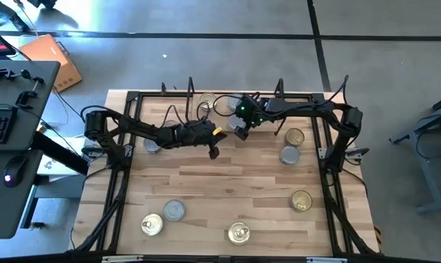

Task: Stack canned seafood by type on shelf
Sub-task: Put the green tuna can on the shelf aligned with the other green tuna can, then put the blue-pink tuna can on the shelf aligned with the other blue-pink tuna can

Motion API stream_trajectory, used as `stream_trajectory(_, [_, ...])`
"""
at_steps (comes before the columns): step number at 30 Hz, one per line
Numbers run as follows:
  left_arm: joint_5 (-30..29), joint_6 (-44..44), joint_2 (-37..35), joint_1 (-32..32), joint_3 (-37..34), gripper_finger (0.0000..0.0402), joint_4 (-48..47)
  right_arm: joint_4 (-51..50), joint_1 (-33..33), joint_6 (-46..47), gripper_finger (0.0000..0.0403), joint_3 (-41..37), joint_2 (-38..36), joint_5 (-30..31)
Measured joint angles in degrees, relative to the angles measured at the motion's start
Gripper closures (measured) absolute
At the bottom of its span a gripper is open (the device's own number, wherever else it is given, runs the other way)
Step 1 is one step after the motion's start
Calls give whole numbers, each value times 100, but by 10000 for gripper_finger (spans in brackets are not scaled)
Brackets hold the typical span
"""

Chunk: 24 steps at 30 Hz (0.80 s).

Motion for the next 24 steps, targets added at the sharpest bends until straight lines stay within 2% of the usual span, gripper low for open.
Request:
stream_trajectory(6, [181,-2,4,174,0,401,-111,5,-7,6,15,0,-14,190])
stream_trajectory(18, [209,169,-15,-316,0,401,-139,-240,167,630,15,0,-653,346])
stream_trajectory(24, [-252,534,-626,-775,-4,401,-1002,-175,995,742,15,-162,-964,1229])
